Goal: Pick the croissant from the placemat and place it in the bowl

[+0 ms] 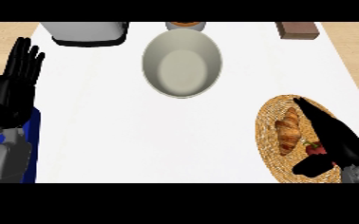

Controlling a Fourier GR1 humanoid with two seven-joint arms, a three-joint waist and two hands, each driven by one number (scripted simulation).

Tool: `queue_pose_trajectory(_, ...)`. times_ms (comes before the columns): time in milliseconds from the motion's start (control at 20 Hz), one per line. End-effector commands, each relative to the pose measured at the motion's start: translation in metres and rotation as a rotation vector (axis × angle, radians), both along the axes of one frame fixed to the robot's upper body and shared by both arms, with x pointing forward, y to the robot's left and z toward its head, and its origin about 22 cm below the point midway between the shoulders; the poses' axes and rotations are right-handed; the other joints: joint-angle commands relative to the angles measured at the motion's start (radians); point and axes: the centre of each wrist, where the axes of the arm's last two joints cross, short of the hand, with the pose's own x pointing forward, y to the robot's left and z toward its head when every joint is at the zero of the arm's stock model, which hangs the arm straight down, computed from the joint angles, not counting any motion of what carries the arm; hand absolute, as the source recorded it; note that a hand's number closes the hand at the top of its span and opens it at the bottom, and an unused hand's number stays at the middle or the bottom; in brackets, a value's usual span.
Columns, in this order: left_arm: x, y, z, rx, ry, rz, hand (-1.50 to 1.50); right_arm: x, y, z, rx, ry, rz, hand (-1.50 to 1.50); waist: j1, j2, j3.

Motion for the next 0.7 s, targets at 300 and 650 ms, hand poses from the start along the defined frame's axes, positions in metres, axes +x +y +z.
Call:
queue_pose_trajectory(300, -0.007, -0.006, 0.0, -0.001, -0.007, -0.016, 0.0, 0.011, -0.002, -0.032, -0.015, 0.032, 0.024, -1.5, 0.002, 0.0, 0.0)
queue_pose_trajectory(650, -0.008, 0.012, -0.005, -0.014, -0.019, 0.004, 0.0, 0.016, -0.009, -0.031, -0.009, 0.048, 0.018, -1.5, 0.0, 0.0, 0.0)
